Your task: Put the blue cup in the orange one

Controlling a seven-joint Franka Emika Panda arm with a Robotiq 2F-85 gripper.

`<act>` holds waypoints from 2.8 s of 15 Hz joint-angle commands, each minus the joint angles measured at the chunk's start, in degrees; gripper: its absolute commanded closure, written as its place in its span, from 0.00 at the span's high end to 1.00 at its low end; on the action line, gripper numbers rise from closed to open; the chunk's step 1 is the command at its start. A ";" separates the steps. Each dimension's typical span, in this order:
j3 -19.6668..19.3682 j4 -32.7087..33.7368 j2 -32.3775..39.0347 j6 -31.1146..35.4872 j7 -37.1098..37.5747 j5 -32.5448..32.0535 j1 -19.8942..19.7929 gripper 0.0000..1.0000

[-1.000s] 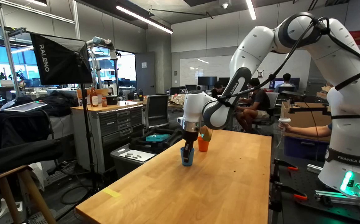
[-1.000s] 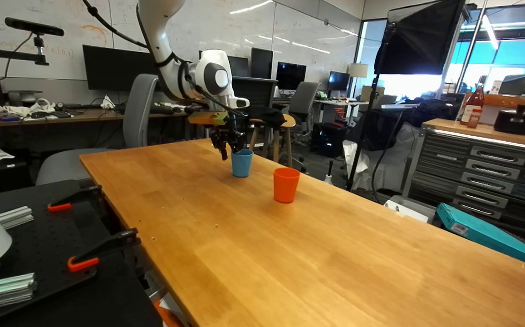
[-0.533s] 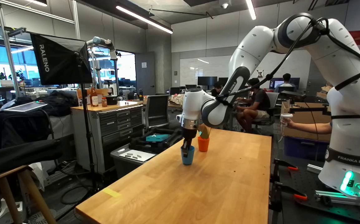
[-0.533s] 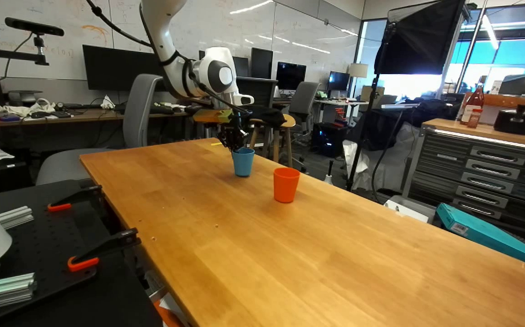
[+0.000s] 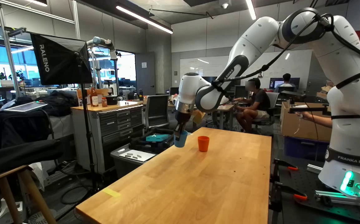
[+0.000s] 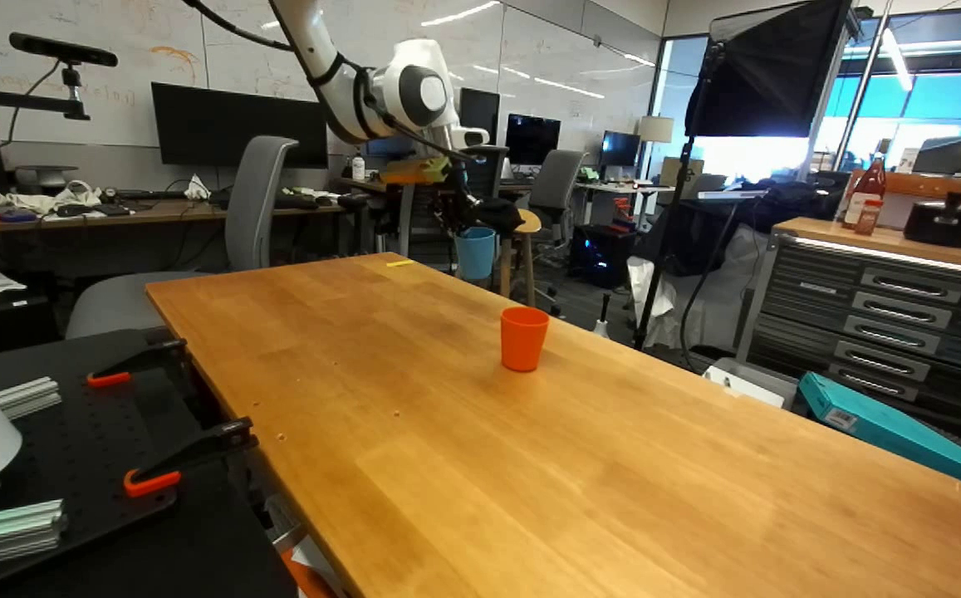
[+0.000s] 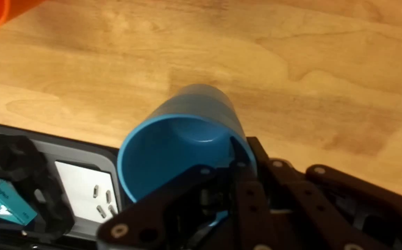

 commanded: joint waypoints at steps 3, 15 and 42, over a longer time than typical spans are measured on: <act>-4.14 1.49 -7.70 -8.96 2.29 -0.78 -2.23 0.05; -5.45 -9.74 -12.44 -12.35 1.33 -1.94 -10.63 0.06; -6.63 -12.75 -7.30 4.42 1.74 -0.51 -9.89 0.31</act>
